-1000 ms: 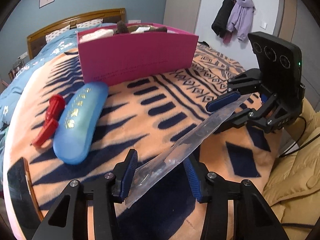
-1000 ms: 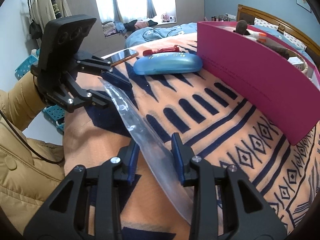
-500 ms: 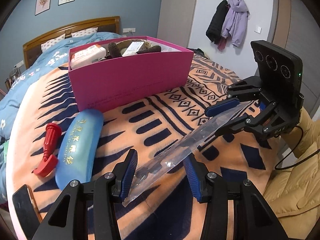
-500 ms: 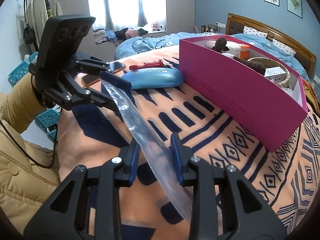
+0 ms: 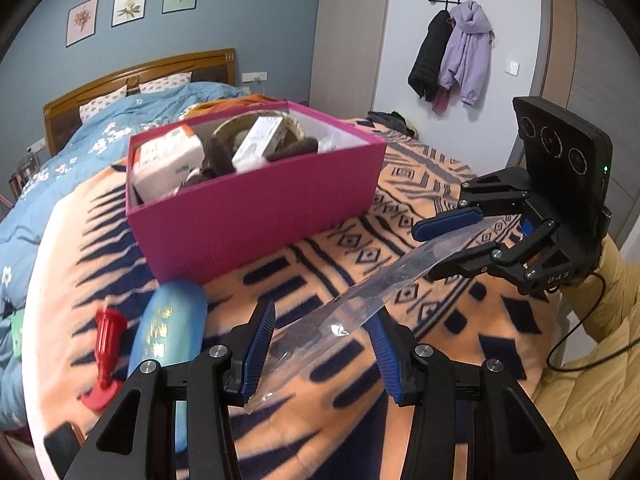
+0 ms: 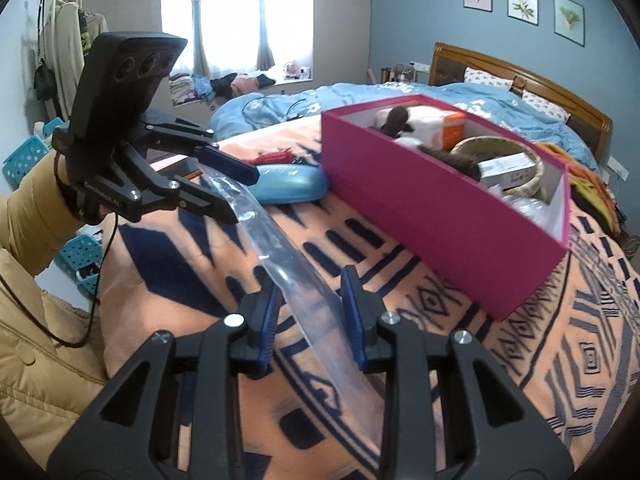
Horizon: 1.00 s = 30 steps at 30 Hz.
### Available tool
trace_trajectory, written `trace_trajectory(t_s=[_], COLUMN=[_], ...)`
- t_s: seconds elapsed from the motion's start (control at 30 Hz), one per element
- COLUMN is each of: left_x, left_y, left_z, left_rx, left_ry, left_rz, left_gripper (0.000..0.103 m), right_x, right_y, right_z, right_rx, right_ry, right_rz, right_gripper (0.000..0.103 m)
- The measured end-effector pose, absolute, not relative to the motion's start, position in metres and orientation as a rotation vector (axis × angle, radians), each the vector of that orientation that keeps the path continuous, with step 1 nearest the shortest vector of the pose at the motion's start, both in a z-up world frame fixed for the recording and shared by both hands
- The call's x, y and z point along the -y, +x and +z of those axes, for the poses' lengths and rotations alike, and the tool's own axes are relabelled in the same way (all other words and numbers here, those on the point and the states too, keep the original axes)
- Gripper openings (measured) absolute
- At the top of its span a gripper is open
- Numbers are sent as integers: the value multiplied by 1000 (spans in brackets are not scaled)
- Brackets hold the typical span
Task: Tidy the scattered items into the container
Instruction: 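Carry the clear plastic bag with the right tool over the pink box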
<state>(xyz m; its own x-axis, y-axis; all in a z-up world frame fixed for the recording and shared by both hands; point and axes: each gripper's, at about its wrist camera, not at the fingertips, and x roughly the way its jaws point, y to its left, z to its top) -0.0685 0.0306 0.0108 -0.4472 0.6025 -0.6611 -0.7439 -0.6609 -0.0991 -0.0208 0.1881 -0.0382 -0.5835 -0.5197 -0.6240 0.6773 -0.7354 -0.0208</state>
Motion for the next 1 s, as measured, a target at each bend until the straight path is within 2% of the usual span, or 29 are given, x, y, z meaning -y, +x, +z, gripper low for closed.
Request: trace_trajectory(t_s=[1.0], left_x=[-78], left_y=[-134], left_z=[81], left_rx=[-289], left_ry=[-689], left_rz=[2163], left_gripper=[48], right_x=[-228], right_y=[-64], right_z=[32], right_rx=[-433], right_ry=[613], right_rz=[-2476], right_gripper=[32])
